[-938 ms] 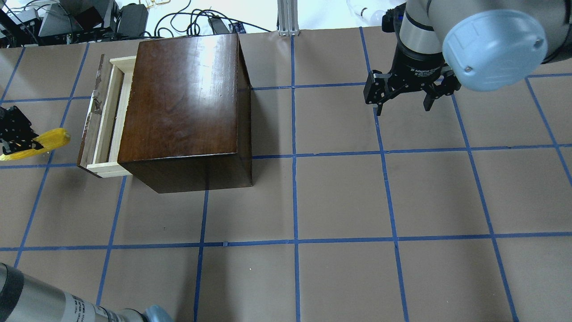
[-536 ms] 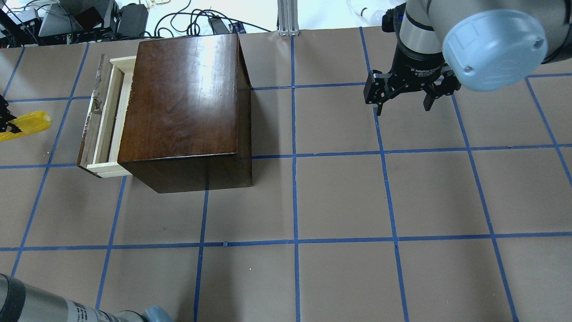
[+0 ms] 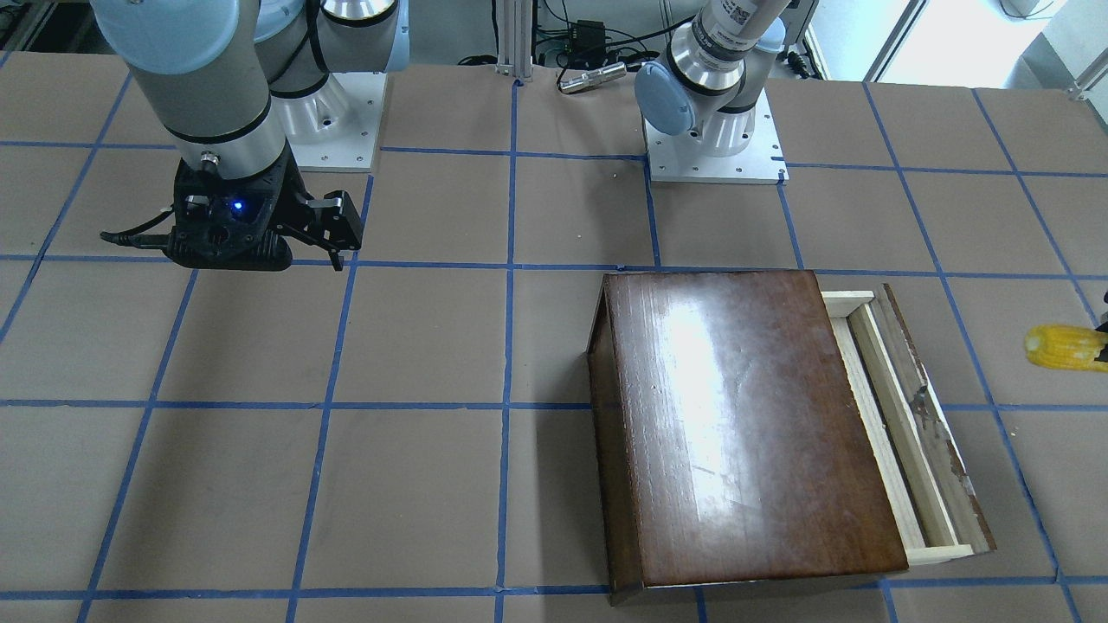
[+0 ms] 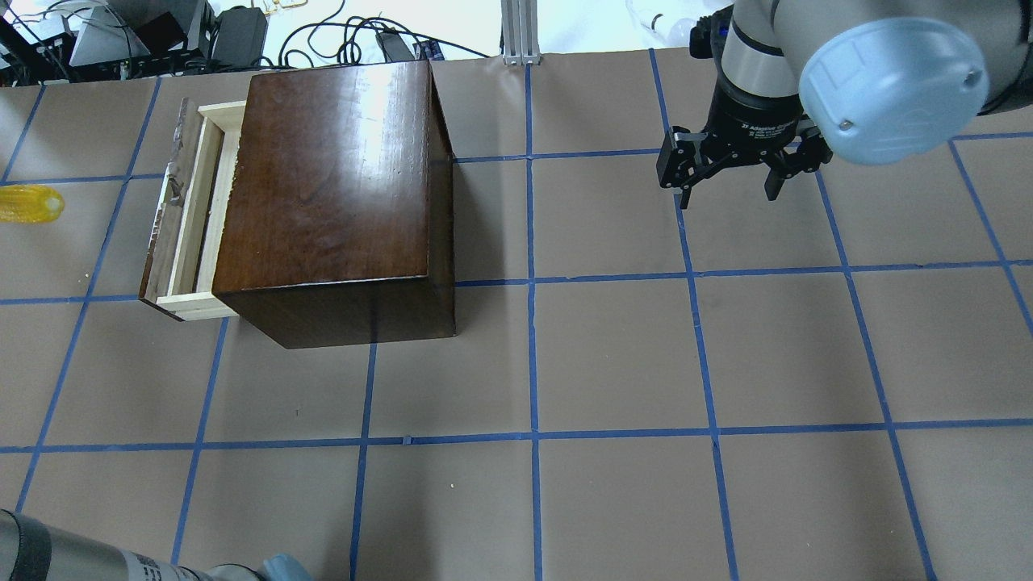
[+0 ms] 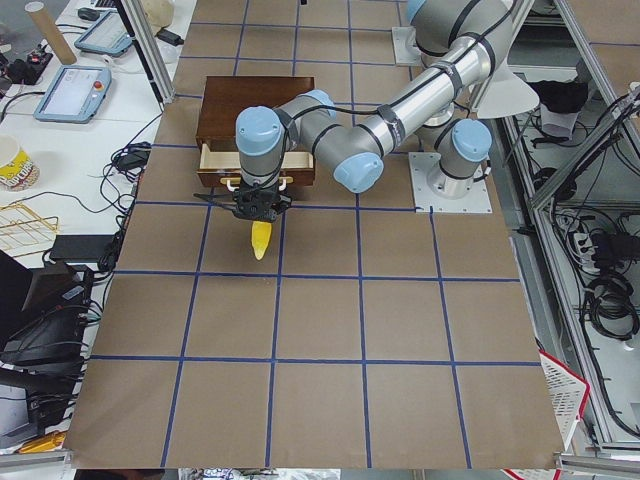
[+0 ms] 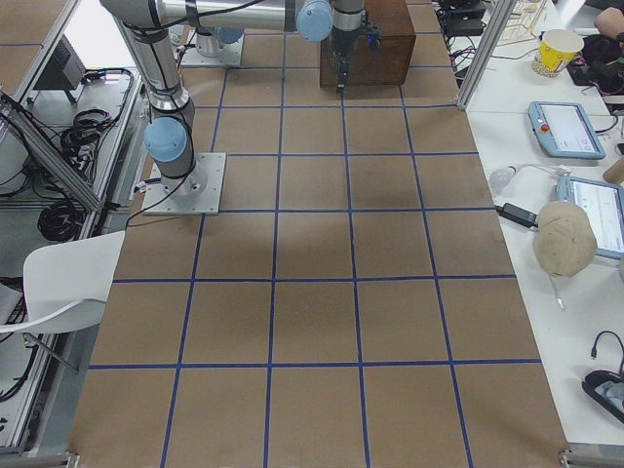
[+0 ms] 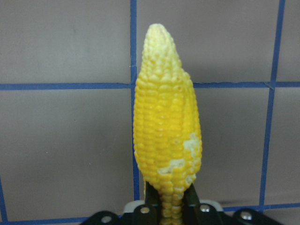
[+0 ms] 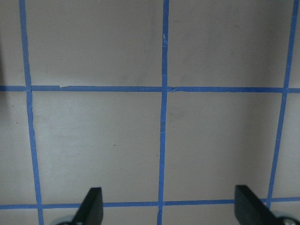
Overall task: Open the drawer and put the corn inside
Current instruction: 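Lift the corn with the left gripper away from the table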
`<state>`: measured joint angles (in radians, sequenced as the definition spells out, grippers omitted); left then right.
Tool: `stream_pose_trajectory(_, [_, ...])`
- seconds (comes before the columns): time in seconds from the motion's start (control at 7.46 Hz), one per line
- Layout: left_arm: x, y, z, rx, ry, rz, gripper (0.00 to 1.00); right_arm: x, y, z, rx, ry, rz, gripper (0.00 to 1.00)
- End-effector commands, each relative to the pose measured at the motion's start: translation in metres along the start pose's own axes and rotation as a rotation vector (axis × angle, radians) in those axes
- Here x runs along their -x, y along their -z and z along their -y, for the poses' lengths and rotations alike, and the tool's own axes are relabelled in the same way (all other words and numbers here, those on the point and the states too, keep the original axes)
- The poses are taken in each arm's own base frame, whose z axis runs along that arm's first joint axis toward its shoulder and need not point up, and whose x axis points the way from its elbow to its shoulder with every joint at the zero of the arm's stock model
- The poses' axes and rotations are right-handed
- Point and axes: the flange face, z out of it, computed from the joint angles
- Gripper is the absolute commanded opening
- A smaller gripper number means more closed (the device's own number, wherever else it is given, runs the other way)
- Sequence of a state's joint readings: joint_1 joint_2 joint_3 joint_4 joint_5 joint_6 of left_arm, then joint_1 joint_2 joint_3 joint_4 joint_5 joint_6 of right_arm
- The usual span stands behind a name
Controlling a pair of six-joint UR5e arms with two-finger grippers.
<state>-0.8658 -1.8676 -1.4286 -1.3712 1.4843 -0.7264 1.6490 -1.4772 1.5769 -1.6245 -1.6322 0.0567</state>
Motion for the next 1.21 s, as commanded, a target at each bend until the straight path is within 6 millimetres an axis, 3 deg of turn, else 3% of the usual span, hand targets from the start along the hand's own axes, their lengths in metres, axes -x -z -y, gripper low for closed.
stream_pose_trajectory(0.0, [-0.005,0.015,-0.02,-0.01,-0.067,-0.005,0.0,0.0,0.0,0.0,0.0,0.0,0.0,1.0])
stream_pose_trajectory(0.27, [-0.013,0.018,-0.035,-0.011,-0.219,-0.011,0.0,0.0,0.0,0.0,-0.001,0.0,0.002,1.0])
stream_pose_trajectory(0.54, [-0.016,0.007,-0.04,0.007,-0.369,0.003,0.0,0.0,0.0,0.0,0.0,0.0,0.0,1.0])
stream_pose_trajectory(1.07, [-0.049,0.022,-0.095,-0.021,-0.58,-0.01,0.0,0.0,0.0,0.0,0.0,0.0,0.002,1.0])
